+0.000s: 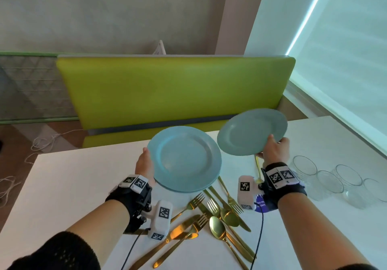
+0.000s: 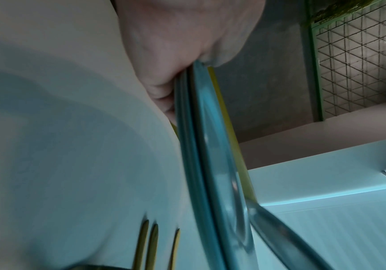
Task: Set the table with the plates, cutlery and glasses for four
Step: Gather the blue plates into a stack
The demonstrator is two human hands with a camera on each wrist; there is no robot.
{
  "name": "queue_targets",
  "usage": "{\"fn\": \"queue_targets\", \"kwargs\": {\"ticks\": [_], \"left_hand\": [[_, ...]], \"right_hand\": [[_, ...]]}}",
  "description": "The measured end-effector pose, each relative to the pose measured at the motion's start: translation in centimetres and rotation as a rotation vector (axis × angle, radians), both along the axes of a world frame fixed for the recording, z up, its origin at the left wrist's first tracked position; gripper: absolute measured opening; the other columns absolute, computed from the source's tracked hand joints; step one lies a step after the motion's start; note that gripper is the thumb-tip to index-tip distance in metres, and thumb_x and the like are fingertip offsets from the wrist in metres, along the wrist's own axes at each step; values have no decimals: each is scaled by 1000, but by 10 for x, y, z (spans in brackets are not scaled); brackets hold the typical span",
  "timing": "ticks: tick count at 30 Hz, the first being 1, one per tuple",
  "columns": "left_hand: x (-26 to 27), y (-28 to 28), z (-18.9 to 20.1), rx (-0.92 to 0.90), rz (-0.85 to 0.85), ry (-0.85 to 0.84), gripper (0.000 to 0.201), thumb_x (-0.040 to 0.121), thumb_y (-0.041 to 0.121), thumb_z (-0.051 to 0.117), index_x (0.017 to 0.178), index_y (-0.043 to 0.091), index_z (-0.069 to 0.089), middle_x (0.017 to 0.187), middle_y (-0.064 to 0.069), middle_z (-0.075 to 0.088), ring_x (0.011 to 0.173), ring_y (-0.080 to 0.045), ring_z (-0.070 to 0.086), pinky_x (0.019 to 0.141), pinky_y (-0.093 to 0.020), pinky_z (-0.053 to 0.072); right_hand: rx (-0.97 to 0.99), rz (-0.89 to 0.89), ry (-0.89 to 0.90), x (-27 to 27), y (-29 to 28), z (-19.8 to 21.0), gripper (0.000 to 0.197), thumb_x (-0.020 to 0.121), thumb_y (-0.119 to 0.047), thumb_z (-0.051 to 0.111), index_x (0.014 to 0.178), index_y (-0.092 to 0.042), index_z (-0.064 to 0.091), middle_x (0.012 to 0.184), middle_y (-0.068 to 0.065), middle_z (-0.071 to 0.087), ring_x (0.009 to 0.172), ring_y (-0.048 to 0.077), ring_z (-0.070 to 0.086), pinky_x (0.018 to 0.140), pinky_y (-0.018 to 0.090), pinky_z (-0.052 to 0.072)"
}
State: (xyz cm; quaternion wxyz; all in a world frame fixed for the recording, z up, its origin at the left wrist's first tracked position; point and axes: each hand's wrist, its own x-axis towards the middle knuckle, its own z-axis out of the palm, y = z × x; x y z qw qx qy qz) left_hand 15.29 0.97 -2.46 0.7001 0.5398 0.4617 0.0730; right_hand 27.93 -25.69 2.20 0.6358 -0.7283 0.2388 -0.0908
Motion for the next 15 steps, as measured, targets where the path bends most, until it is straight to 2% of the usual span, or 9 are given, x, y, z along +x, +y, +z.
{"fn": "queue_targets", "kwargs": {"ticks": [1,3,5,7,9,12,15], "left_hand": [[-6,1,3,16,-2,1,55,101,42,24,135,5,45,134,-15,52,120,-34,53,94,-35,45],[-16,6,2,40,-9,3,59,99,47,23,136,8,46,137,-16,52,121,-35,54,103,-45,44],[-25,13,-5,74,-32,18,61,98,48,20,136,8,45,138,-17,50,122,-36,52,105,-47,41],[-37,16,-2,91,-60,31,59,100,44,18,136,5,45,139,-19,49,124,-36,50,107,-46,40],[-48,18,3,82,-88,7,59,101,43,19,137,4,42,141,-20,46,127,-36,47,108,-45,39],[-63,25,4,21,-103,-2,58,100,45,23,140,5,39,143,-18,44,129,-35,46,106,-43,40],[-75,36,3,-25,-59,-46,57,100,46,25,139,7,42,138,-15,50,122,-35,52,99,-41,44]], "right_hand": [[32,-19,-32,-6,1,9,25,94,-22,49,111,-3,49,103,11,50,87,29,58,62,44,56],[114,-16,-92,-22,6,25,16,95,-22,48,104,-8,46,107,10,49,91,29,57,52,41,58],[193,38,-110,-40,15,33,14,96,-21,47,104,-8,46,108,12,50,93,30,57,45,36,57],[254,133,-76,-61,28,34,22,98,-19,45,115,-4,50,107,14,52,90,31,58,51,39,56],[276,233,-16,-83,41,25,26,99,-19,43,120,-4,50,105,14,53,78,26,59,57,38,51],[245,339,76,-113,60,4,17,99,-20,44,109,-8,50,98,12,56,72,21,57,56,36,51],[217,379,153,-136,74,-14,16,98,-19,46,106,-6,53,93,11,57,73,23,59,64,40,55]]}}
